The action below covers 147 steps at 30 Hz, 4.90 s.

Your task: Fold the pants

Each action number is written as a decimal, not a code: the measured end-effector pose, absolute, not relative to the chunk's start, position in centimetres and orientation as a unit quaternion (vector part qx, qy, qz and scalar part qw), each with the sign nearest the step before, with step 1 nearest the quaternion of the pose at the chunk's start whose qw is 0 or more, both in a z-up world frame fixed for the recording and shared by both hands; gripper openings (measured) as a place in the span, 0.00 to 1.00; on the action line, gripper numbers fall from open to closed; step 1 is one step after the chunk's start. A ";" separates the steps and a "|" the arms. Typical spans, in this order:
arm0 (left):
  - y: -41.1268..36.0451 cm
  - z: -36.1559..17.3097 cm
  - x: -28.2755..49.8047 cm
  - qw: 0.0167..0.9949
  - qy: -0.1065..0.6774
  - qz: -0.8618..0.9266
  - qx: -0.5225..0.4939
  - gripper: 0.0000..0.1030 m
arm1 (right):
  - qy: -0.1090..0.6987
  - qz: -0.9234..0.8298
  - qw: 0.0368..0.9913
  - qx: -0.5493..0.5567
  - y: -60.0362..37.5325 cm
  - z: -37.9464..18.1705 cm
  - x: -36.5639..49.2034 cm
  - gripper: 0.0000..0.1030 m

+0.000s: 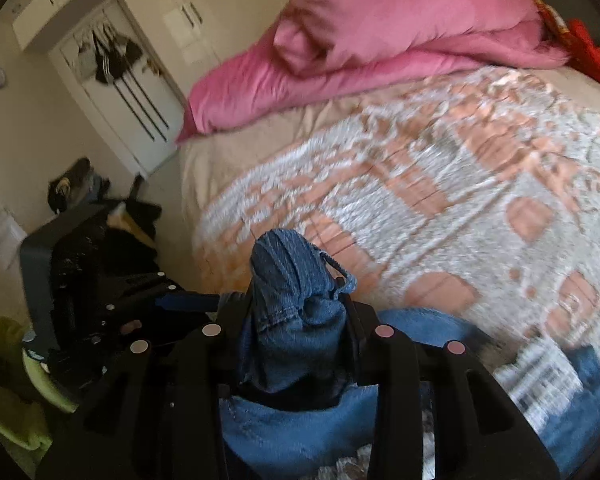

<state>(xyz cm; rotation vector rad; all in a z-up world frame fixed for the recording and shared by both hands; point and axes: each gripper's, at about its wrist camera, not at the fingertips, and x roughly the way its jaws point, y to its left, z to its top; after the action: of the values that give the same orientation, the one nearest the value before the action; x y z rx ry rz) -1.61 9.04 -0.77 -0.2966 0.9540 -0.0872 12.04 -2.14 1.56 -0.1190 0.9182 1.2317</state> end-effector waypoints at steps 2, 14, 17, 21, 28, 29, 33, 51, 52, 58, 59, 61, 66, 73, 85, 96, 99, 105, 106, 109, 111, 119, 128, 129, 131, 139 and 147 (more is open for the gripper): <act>8.4 -0.3 -1.6 0.879 0.455 -0.047 -0.139 0.83 | 0.407 0.551 0.727 -0.041 -3.8 2.2 12.1 0.32; 4.5 -0.7 0.5 0.868 0.462 -0.095 -0.158 0.86 | 0.386 0.524 0.759 0.013 -10.7 3.1 12.2 0.32; 3.5 -1.6 1.6 0.848 0.479 -0.125 -0.188 0.86 | 0.382 0.521 0.763 0.022 -11.9 3.3 12.2 0.32; 1.6 -1.4 2.2 0.841 0.473 -0.162 -0.206 0.56 | 0.377 0.512 0.772 0.030 -13.7 3.3 12.1 0.36; -3.4 -1.2 1.2 0.839 0.469 -0.231 -0.152 0.66 | 0.369 0.428 0.819 0.098 -20.9 2.3 12.2 0.59; -3.9 -1.3 1.1 0.839 0.470 -0.234 -0.144 0.66 | 0.371 0.415 0.824 0.106 -21.7 1.9 12.1 0.65; -5.4 -1.7 0.9 0.839 0.473 -0.242 -0.119 0.71 | 0.395 0.382 0.824 0.138 -24.5 -0.2 11.1 0.79; -7.7 -1.9 1.0 0.852 0.465 -0.232 -0.059 0.76 | 0.408 0.420 0.800 0.133 -21.5 -1.6 10.4 0.33; -7.8 -2.0 1.1 0.853 0.466 -0.229 -0.055 0.76 | 0.418 0.397 0.808 0.120 -21.7 -2.0 10.9 0.33; -7.7 -2.0 0.8 0.853 0.468 -0.229 -0.046 0.77 | 0.442 0.342 0.823 0.099 -21.9 -3.6 11.4 0.50; -7.5 -1.8 0.8 0.854 0.467 -0.227 -0.046 0.78 | 0.438 0.337 0.828 0.095 -22.0 -3.3 11.2 0.54; -7.4 -1.5 0.6 0.856 0.464 -0.223 -0.043 0.80 | 0.422 0.328 0.841 0.082 -22.4 -2.2 10.7 0.57; -6.9 -0.1 -0.2 0.869 0.445 -0.212 -0.036 0.86 | 0.383 0.314 0.866 0.070 -23.6 0.2 9.3 0.79; -5.9 1.3 -0.4 0.883 0.430 -0.185 -0.032 0.91 | 0.330 0.304 0.893 0.040 -24.7 3.0 6.8 0.93; -4.3 2.8 -0.5 0.900 0.409 -0.150 -0.027 0.91 | 0.290 0.290 0.912 -0.014 -25.2 5.0 2.8 0.94; -3.2 2.7 1.0 0.906 0.405 -0.120 -0.009 0.91 | 0.301 0.332 0.893 -0.036 -23.5 3.1 -0.1 0.94; -2.9 2.3 1.9 0.903 0.413 -0.116 -0.013 0.91 | 0.309 0.353 0.882 -0.051 -22.1 2.2 -0.5 0.94; -2.3 0.9 4.3 0.896 0.431 -0.107 -0.021 0.91 | 0.313 0.382 0.865 -0.093 -19.2 0.6 -1.1 0.94; -2.2 0.7 4.7 0.895 0.434 -0.105 -0.023 0.91 | 0.314 0.387 0.861 -0.100 -18.7 0.4 -1.2 0.94; -2.0 0.0 6.1 0.891 0.442 -0.101 -0.028 0.86 | 0.312 0.396 0.856 -0.114 -17.9 0.0 -1.4 0.94; -1.6 -0.4 7.1 0.887 0.449 -0.105 -0.040 0.65 | 0.310 0.405 0.851 -0.127 -17.2 -0.2 -1.5 0.93; -2.5 -2.2 10.4 0.868 0.480 -0.128 -0.023 0.42 | 0.306 0.447 0.819 -0.189 -14.2 -0.3 -1.5 0.61; -2.3 -3.0 11.3 0.863 0.488 -0.125 -0.023 0.51 | 0.280 0.466 0.775 -0.321 -10.2 -2.1 -0.8 0.55; -2.2 -3.0 11.3 0.863 0.489 -0.125 -0.025 0.51 | 0.281 0.465 0.772 -0.329 -10.0 -2.5 -0.3 0.55; -2.2 -3.1 11.4 0.863 0.489 -0.124 -0.027 0.53 | 0.300 0.477 0.758 -0.329 -9.8 -3.5 0.4 0.42; -1.9 -3.4 11.3 0.863 0.488 -0.122 -0.040 0.57 | 0.316 0.520 0.716 -0.341 -11.1 -3.3 -2.4 0.08; -2.1 -3.3 11.0 0.867 0.483 -0.119 -0.039 0.57 | 0.357 0.497 0.742 -0.272 -12.6 -6.2 -1.7 0.11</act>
<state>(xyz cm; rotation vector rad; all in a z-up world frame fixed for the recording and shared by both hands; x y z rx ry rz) 11.04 -2.11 -3.29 -0.0807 1.0117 -0.2486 -1.66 -12.60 -6.19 -0.5968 0.7829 1.0895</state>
